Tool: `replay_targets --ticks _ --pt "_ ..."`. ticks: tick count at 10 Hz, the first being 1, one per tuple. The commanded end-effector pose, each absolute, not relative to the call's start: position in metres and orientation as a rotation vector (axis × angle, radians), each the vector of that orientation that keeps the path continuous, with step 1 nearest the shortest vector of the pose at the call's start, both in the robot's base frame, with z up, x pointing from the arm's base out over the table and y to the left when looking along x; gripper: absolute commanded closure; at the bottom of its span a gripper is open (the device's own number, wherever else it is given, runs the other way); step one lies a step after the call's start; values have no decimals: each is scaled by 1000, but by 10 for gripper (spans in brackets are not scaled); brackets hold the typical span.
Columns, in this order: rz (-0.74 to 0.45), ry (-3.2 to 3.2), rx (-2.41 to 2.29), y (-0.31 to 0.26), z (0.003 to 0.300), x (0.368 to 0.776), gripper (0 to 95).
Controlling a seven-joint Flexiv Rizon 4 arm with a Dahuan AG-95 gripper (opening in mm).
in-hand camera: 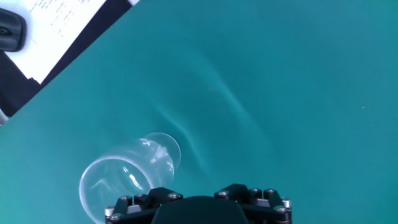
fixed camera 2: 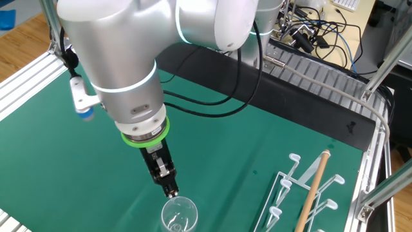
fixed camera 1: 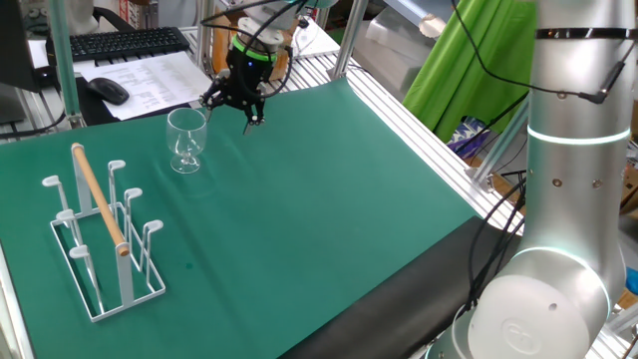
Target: Put the cup on the cup rack
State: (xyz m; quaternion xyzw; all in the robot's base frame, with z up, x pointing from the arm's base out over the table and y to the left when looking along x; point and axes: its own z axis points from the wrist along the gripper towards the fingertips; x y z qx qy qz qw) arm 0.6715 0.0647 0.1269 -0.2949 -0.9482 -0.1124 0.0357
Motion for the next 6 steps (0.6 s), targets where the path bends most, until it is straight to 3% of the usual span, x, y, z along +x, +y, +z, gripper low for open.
replay_targets --ticks 1,6 --pt "-347 -2911 -917 68 128 666 190" --pt "-354 -2915 -956 80 124 665 190"
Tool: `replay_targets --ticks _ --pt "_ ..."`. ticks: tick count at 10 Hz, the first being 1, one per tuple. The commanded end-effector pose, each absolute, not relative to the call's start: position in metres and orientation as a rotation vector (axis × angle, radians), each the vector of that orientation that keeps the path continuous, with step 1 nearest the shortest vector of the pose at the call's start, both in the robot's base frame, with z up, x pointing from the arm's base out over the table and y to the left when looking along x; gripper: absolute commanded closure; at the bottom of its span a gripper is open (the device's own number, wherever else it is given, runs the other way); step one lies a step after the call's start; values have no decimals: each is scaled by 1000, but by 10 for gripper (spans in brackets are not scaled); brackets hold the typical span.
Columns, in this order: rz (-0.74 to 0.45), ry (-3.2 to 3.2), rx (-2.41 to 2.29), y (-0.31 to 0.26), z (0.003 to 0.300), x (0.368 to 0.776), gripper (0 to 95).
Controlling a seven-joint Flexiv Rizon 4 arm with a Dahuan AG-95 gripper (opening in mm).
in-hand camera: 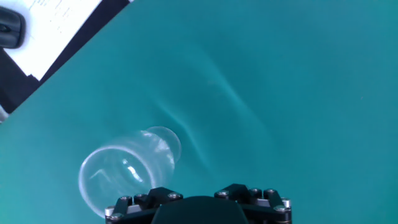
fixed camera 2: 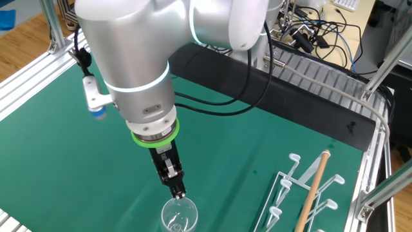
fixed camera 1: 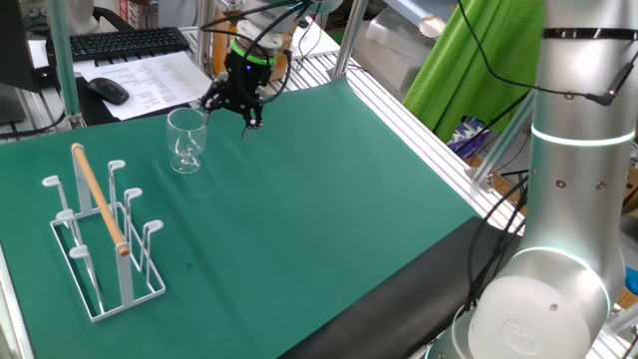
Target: Put the cup on the cup rack
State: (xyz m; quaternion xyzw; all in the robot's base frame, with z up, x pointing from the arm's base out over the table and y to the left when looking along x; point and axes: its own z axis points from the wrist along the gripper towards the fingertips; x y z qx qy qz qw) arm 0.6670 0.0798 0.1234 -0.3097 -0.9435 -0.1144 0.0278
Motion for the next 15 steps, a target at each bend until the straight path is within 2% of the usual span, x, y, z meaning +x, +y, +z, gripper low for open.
replay_targets --ticks 1,2,3,7,9,10,11,15 --pt "-356 -2920 -955 80 123 666 190" --pt "-358 -2919 -957 80 123 668 190" --pt "-359 -2923 -954 81 122 671 380" --pt "-368 -2944 -979 87 116 676 380" --pt "-377 -2954 -990 93 115 675 760" --pt "-383 -2958 -1009 96 114 674 760" --pt "-391 -2963 -1021 100 114 673 950" --pt "-394 -2961 -1038 101 112 677 950"
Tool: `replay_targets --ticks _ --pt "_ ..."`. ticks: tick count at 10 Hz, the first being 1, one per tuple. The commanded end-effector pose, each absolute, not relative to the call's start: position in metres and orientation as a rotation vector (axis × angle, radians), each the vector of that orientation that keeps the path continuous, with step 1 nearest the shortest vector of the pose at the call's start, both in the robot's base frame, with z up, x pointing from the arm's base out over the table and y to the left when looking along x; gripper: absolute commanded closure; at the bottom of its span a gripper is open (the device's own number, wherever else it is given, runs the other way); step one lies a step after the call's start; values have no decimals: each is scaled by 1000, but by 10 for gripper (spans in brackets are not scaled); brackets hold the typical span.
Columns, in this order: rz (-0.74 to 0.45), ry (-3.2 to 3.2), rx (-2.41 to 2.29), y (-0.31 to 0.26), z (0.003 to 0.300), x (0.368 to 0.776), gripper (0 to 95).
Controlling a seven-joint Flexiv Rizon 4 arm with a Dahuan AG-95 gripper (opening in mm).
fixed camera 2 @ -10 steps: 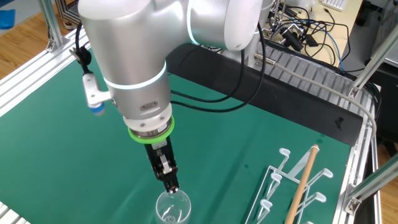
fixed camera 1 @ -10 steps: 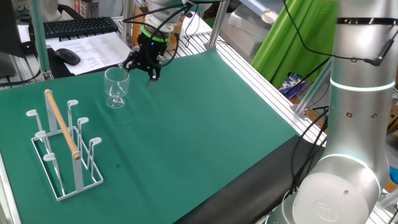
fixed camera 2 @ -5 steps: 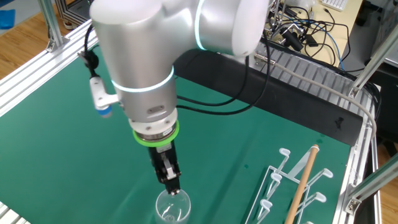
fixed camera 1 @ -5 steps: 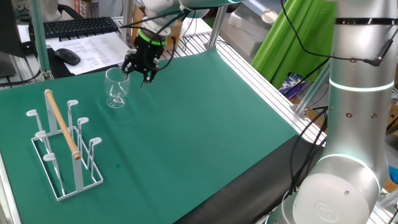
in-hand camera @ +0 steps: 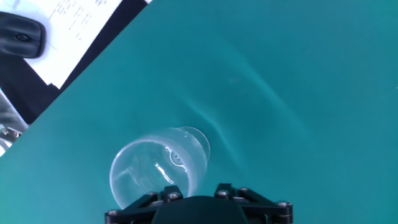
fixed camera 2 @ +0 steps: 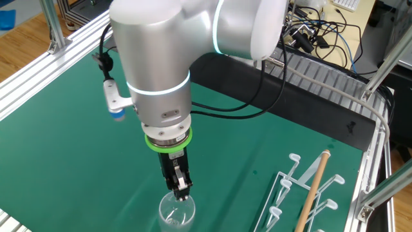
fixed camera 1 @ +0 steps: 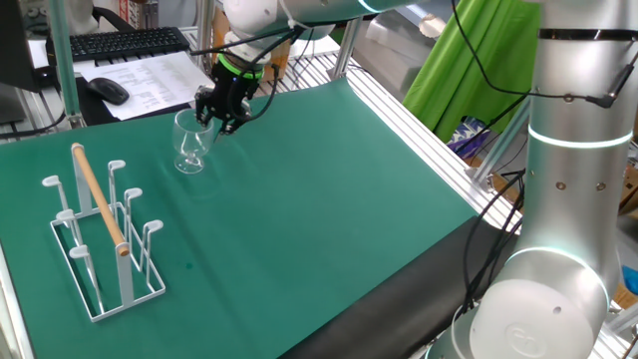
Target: Put the cup on the cup rack
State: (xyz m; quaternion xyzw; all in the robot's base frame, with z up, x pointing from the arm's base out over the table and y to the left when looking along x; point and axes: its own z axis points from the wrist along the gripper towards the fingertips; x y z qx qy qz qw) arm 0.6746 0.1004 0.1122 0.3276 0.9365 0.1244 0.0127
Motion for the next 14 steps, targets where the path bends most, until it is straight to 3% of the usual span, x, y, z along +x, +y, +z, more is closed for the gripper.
replay_targets --ticks 1,5,14 --pt "388 2924 1026 101 112 678 950" --pt "308 2934 983 104 117 679 950" --pt "6 3032 784 117 128 665 950"
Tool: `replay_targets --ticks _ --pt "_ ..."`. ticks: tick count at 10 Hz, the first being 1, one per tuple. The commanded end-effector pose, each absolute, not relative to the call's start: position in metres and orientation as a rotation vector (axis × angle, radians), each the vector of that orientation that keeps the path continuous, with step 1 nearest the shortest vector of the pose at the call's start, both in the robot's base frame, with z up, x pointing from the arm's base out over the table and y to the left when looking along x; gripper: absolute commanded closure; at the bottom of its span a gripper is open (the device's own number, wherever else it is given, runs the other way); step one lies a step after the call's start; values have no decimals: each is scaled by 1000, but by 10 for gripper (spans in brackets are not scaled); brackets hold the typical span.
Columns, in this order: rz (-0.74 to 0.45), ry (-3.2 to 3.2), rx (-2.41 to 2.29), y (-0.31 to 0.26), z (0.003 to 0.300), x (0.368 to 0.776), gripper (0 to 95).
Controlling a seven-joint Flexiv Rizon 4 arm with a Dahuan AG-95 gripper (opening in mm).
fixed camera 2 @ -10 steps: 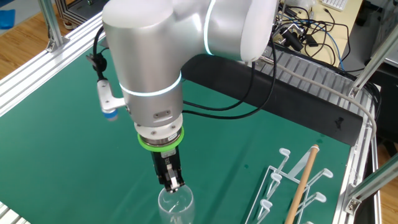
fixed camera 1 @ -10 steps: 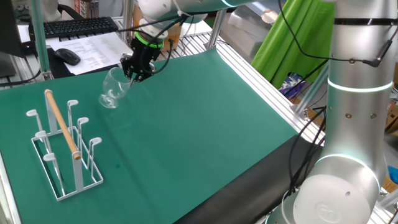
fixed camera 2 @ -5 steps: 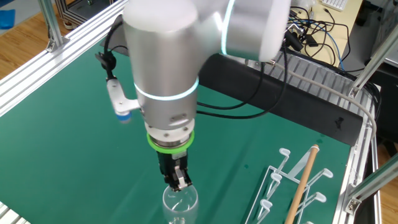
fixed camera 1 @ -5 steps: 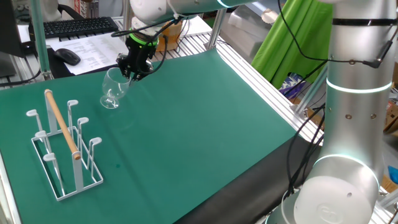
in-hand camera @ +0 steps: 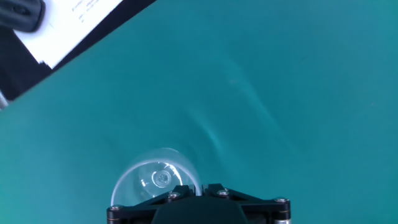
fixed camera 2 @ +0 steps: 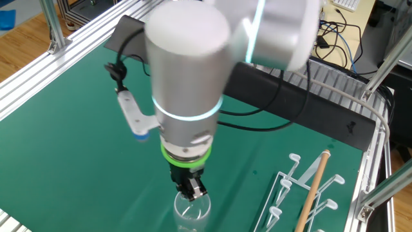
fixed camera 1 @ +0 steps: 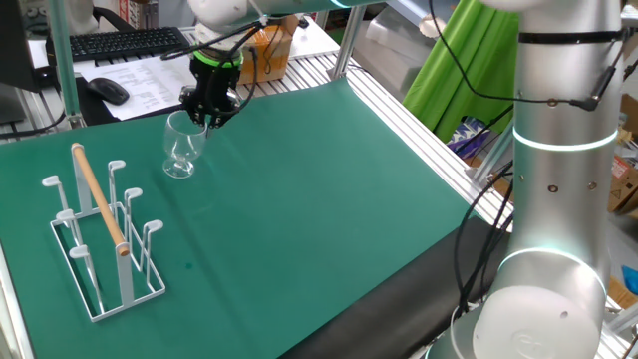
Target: Put the cup on the cup rack
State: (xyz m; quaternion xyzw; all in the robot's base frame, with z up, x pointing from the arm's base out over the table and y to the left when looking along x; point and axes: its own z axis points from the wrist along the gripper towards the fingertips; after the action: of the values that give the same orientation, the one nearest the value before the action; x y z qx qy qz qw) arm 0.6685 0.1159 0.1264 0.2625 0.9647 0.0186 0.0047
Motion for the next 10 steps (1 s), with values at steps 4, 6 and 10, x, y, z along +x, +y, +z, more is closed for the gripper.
replay_targets --ticks 4,6,10 --pt "-14 3037 756 119 130 653 950" --pt "-27 3045 733 119 136 649 950" --pt "-123 3072 663 119 143 639 950"
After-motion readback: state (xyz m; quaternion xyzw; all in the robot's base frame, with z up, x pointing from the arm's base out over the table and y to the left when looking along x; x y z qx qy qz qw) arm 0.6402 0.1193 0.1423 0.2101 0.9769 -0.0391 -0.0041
